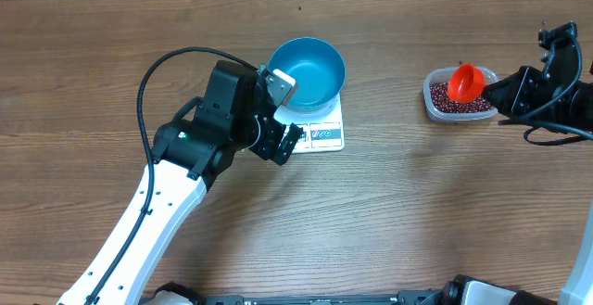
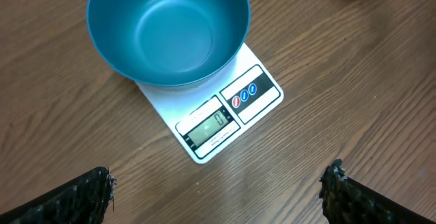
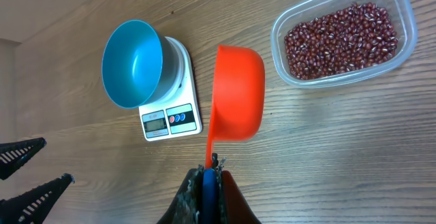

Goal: Scoop item into bowl and weigh 150g on scale

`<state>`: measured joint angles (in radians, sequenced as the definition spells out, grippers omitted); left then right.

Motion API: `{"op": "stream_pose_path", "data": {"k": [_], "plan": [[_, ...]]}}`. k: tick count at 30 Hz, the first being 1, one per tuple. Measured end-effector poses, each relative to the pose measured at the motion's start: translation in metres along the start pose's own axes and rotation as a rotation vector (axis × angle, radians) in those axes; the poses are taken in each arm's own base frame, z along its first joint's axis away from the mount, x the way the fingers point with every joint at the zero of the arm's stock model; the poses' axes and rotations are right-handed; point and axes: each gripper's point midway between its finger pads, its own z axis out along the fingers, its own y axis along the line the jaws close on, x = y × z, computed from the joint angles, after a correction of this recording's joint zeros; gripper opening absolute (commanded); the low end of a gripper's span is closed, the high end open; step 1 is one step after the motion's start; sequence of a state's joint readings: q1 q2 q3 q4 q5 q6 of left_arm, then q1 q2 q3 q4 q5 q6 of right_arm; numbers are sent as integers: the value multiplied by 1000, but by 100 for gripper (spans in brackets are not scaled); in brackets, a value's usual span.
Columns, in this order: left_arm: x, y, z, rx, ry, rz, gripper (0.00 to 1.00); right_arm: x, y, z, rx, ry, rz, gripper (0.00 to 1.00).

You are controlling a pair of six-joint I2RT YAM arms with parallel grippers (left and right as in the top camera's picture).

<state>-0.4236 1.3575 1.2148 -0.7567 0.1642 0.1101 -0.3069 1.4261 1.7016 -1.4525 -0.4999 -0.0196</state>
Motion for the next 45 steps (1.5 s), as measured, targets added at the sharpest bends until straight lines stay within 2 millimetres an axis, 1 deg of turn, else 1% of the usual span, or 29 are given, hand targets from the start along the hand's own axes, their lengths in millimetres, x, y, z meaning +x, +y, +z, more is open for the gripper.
{"op": "stream_pose_path", "data": {"k": [4, 19, 22, 25, 30, 45], "plan": [[0, 0, 0, 0, 0, -34, 100, 0, 0, 0, 0, 1, 1, 4], [2, 0, 0, 1, 7, -38, 99, 1, 0, 0, 0, 2, 1, 4], [1, -3, 0, 17, 5, -2, 100, 1, 0, 0, 0, 2, 1, 4], [0, -12, -2, 67, -7, 73, 100, 1, 0, 0, 0, 2, 2, 4], [-1, -17, -10, 88, -24, 133, 100, 1, 0, 0, 0, 3, 2, 4], [0, -17, -11, 84, -18, 134, 100, 1, 0, 0, 0, 4, 2, 4]]}}
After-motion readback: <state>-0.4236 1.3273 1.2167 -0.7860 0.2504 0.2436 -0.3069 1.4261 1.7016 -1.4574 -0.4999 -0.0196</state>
